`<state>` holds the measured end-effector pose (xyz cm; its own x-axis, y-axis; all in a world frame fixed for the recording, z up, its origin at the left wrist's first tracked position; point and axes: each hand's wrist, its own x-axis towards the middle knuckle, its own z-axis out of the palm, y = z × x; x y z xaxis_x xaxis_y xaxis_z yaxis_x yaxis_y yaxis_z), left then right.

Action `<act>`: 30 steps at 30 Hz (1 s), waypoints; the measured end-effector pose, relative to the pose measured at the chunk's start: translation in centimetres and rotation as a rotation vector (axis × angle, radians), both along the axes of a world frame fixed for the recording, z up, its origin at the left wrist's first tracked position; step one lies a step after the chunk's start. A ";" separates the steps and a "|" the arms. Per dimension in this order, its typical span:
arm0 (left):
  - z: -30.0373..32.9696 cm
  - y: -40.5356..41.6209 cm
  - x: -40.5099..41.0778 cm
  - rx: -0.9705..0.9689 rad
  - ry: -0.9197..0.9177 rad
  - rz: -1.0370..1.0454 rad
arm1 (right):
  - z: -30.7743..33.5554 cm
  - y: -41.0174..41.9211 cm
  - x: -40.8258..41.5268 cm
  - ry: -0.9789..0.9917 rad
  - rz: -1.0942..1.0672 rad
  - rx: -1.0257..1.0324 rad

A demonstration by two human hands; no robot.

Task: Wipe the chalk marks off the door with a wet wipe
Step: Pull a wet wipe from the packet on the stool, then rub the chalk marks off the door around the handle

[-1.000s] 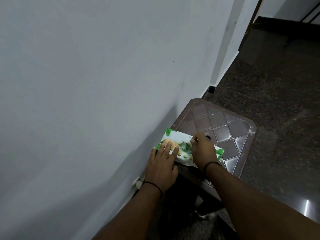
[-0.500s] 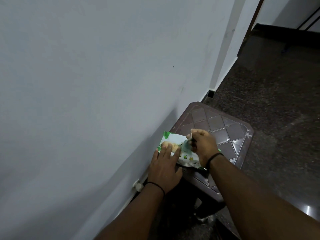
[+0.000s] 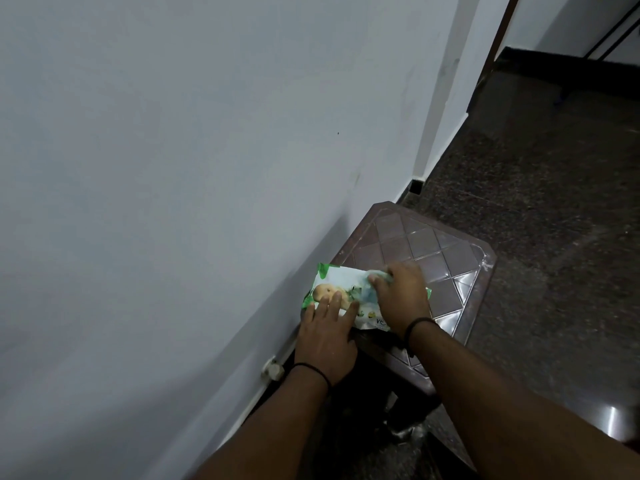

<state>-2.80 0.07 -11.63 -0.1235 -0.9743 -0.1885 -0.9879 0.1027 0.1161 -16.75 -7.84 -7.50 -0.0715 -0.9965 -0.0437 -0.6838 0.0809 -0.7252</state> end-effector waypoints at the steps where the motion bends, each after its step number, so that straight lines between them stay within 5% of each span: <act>1: 0.3 0.0 -0.1 0.010 0.002 0.009 | 0.4 0.0 0.3 -0.199 -0.050 0.049; 4: 1.8 -0.3 -0.8 -0.004 0.049 0.052 | 2.2 0.3 0.7 -0.659 -0.143 0.167; 8: 5.8 -0.7 -0.7 -0.187 0.351 0.258 | 5.5 0.4 0.8 -0.798 -0.120 0.193; 13: 14.0 -1.5 -0.3 0.032 1.320 0.810 | 11.1 1.3 1.1 -0.897 -0.084 0.239; 15: 17.6 -1.2 0.3 0.177 1.479 0.788 | 13.7 1.9 1.3 -0.923 -0.050 0.261; 20: 27.0 1.3 2.4 0.142 1.395 0.675 | 22.1 3.8 2.3 -0.967 0.151 0.331; 30: 47.2 10.7 10.6 -0.505 0.948 0.737 | 41.2 9.6 11.0 -0.784 0.661 0.303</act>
